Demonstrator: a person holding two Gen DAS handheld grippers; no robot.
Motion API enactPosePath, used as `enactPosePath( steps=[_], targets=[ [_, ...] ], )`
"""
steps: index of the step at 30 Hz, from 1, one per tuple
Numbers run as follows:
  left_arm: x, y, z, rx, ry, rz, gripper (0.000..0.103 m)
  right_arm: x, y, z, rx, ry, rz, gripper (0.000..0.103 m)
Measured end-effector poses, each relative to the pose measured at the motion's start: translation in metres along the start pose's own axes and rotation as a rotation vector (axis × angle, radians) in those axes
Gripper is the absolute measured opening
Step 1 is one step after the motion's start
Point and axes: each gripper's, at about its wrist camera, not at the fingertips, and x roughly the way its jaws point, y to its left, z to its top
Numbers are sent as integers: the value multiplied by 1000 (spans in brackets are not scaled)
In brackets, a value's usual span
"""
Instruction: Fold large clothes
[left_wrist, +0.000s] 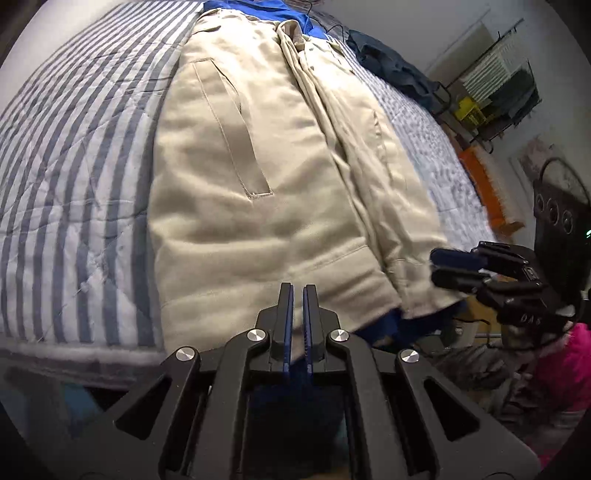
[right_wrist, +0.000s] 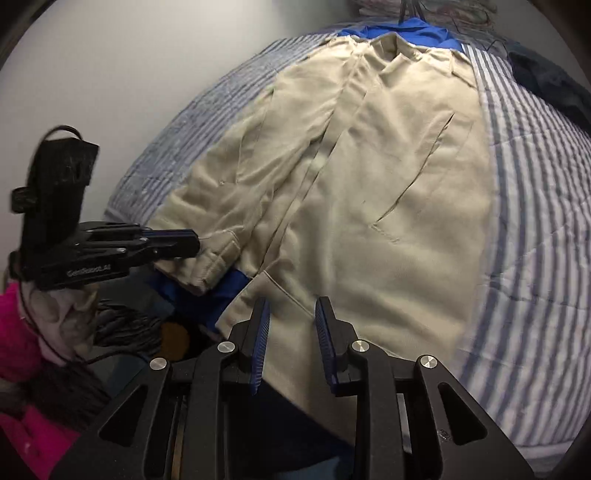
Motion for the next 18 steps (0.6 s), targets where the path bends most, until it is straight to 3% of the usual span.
enactPosePath(
  steps=[1,3,4,5,9,13,16,18],
  targets=[
    [-9,4,2,-13,-9,-13,6,-15,-4,-1,-2,-31,-6,30],
    [-27,15,7,-29,-39,-14,41,-33,-16,-3,6,-90,-23,44],
    [-37,23,10,-45,-69,-4,63,-45,-27,-6,23,-132,-40,52],
    [-45,33,13,-70,-97,-2,66,-50,-36,-8,45,-146,-45,55],
    [-43,70,22,-174,-65,-27,66,-47,-84,-19,233,-113,40,55],
    [-13,93,22,-288,24,-126,65,-23,-112,-28,354,-56,167,55],
    [8,88,17,-265,89,-161,55,-9,-111,-30,370,-25,232,55],
    [9,81,12,-239,82,-160,54,1,-109,-34,365,2,268,55]
  ],
)
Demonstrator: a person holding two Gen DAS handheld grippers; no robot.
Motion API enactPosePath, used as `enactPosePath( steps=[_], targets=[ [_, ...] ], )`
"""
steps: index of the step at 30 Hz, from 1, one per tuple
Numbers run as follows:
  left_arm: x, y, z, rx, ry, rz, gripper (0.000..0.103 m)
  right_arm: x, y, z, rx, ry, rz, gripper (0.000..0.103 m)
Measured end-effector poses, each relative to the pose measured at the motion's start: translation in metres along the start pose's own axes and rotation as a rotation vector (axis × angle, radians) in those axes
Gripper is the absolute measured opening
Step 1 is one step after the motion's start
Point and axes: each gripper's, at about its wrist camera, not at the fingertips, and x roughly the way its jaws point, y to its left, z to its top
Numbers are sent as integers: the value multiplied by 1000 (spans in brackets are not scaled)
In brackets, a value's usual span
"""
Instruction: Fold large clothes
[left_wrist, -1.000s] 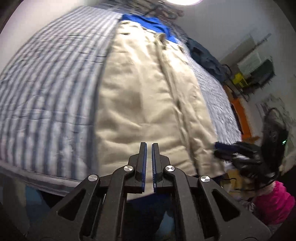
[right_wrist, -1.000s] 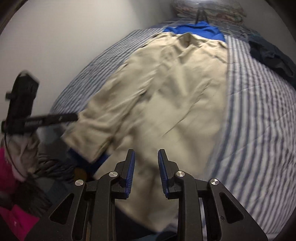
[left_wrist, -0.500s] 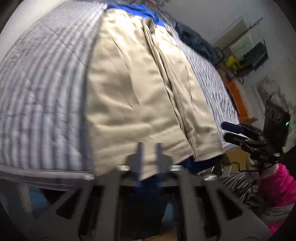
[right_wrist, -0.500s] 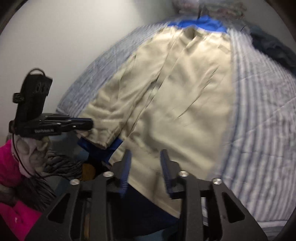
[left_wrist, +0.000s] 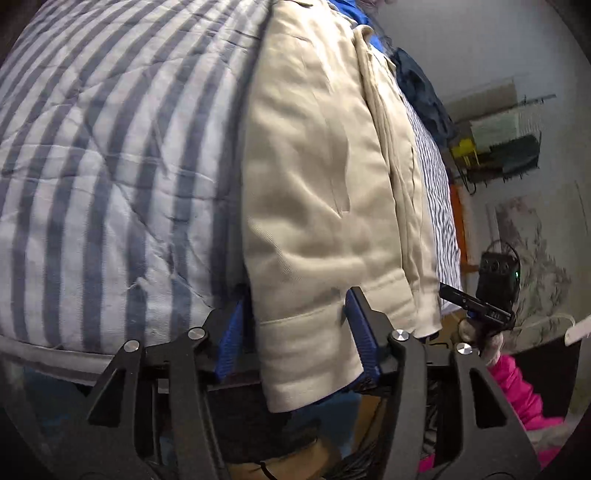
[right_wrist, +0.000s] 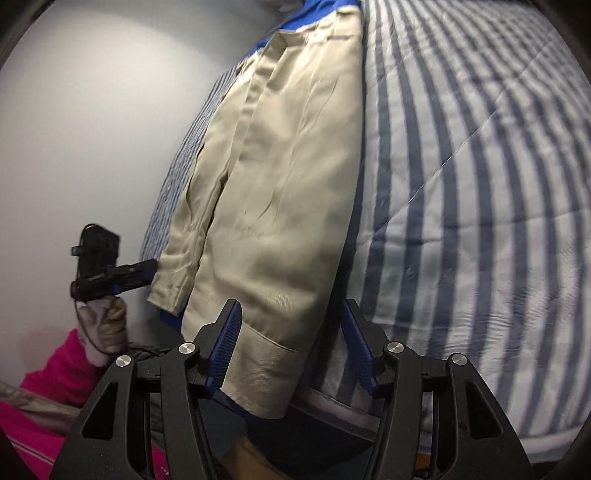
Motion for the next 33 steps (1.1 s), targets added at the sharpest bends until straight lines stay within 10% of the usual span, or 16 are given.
enactPosePath(
  steps=[9,14,20,33],
  targets=[
    [4,-4,-5,-6,30,-18,30,24,11,-5,-4,44,121,56],
    [-4,-14,-3,-5,4,-32,15,33,15,0,45,65,186,25],
    [-25,-30,3,-40,-50,-104,13,16,23,9,127,-15,307,19],
    [-53,-74,81,-68,-180,-151,12,-22,44,88,182,-143,259,18]
  ],
)
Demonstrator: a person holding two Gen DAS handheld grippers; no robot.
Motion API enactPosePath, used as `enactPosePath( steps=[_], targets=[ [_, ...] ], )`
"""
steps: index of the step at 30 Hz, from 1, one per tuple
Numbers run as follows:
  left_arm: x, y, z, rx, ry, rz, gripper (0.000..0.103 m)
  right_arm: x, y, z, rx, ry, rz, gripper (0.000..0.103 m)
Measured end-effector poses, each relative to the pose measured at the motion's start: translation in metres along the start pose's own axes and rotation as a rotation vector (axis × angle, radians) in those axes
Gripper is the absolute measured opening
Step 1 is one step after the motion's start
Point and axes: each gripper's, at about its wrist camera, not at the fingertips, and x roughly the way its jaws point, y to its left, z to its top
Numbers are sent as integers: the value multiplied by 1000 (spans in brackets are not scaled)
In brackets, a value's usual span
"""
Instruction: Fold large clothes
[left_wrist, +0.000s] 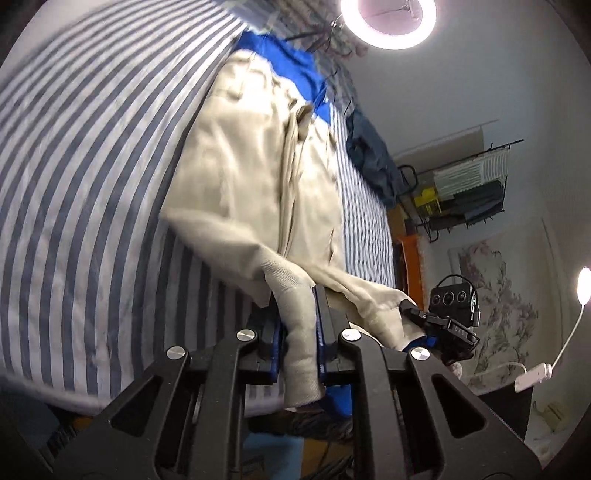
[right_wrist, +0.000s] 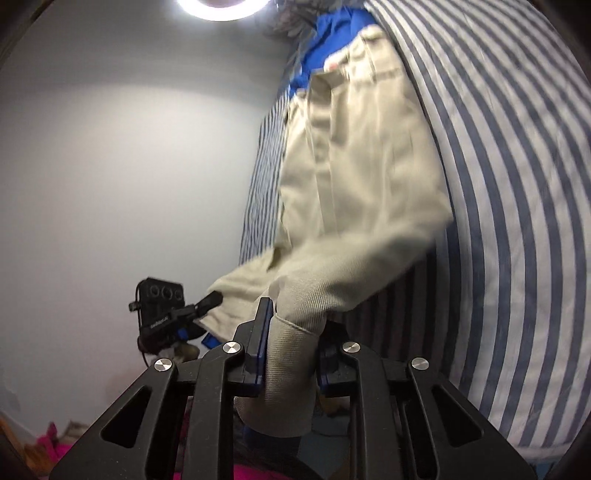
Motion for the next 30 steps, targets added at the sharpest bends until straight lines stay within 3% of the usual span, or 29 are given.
enactPosePath(
  steps=[4,11,16,22,27,30],
  targets=[
    [14,-5,33,-5,-27,28,12,14,10,39,-26,-29,-77,18],
    [52,5,86,-37,-35,113,12,46,-23,95,52,-27,-142,18],
    [79,36,105,-124,-15,135,12,63,-47,114,77,8,-195,18],
    [104,52,116,-143,4,173,12,79,-68,123,133,19,-202,20],
    [113,56,125,-160,38,178,14,74,-70,125,163,26,-154,32],
    [110,57,131,-191,60,154,19,58,-68,129,166,-5,-117,49]
  ],
)
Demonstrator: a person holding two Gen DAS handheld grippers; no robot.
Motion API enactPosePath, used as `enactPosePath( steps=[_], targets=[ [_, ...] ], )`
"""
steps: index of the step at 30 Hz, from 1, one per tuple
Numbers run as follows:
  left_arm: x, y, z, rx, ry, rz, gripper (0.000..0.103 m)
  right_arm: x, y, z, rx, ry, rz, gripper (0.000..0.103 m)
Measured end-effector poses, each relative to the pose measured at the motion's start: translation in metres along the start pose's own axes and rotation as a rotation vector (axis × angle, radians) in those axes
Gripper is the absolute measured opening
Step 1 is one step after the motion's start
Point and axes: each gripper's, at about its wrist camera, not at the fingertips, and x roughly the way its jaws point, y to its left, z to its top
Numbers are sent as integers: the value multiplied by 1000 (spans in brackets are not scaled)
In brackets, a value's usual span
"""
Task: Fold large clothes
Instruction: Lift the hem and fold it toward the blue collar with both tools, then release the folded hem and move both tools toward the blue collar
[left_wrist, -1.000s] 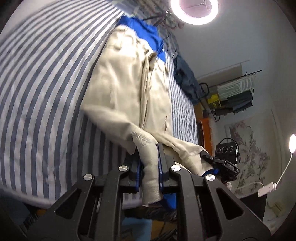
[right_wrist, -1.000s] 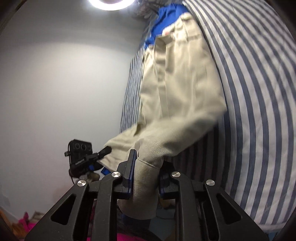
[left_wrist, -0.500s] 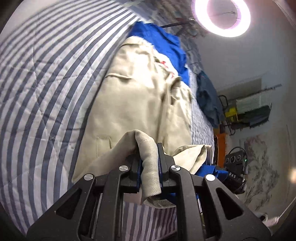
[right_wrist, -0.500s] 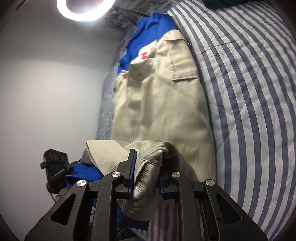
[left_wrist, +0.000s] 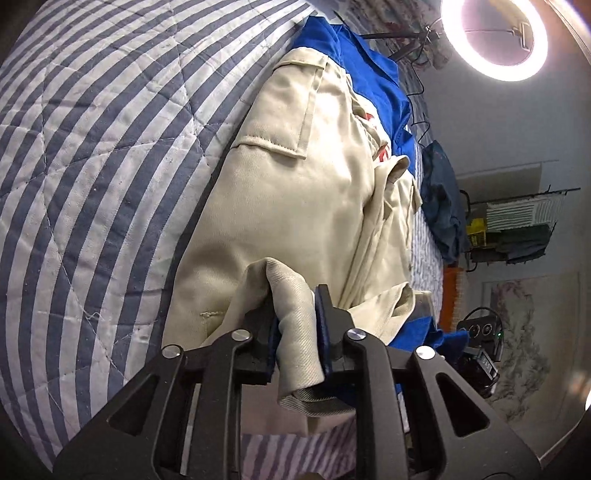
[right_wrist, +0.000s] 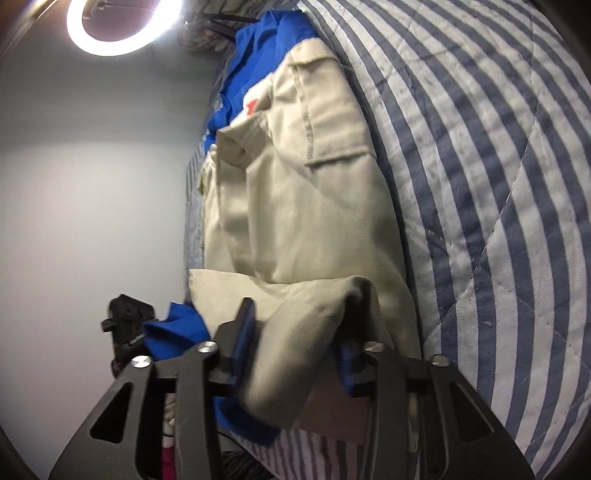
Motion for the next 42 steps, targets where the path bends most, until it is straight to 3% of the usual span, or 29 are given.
enactPosePath(
  steps=[2,3,5,7,10,13,16,18,21,25,29,34,36,42],
  targets=[
    [-8,-1,4,-14,-7,-30,28,-14,0,2,10,-19,36,61],
    [-12,-2,5,-17,-15,-40,32,-22,-1,3,19,-27,53,62],
    [-24,-6,9,-13,-47,-69,56,-39,-2,4,14,-67,54,67],
    [-38,-10,12,6,-94,-84,62,-57,-1,4,-21,-96,53,67],
    [-62,-18,16,67,-160,-77,62,-74,8,-3,-142,-124,8,67],
    [-78,-25,9,182,-234,14,62,-71,16,-17,-261,-117,-93,67],
    [-70,-22,-3,243,-196,41,60,-59,16,-29,-315,-99,-154,67],
    [-55,-23,-14,285,-148,68,47,-50,18,-32,-344,-90,-202,64],
    [-45,-34,-31,373,-127,109,35,-48,35,-38,-430,-119,-258,45],
    [-30,-54,-40,504,-144,168,34,-39,67,-51,-576,-130,-218,42],
    [-4,-59,-19,488,-167,220,34,-4,89,-49,-700,-121,-299,42],
    [36,-48,5,491,-158,328,36,38,67,-22,-688,-100,-477,39],
    [41,-38,7,466,-179,296,37,47,54,-16,-689,-79,-495,38],
    [24,-51,2,523,-205,340,37,27,62,-22,-701,-99,-495,38]
  ],
)
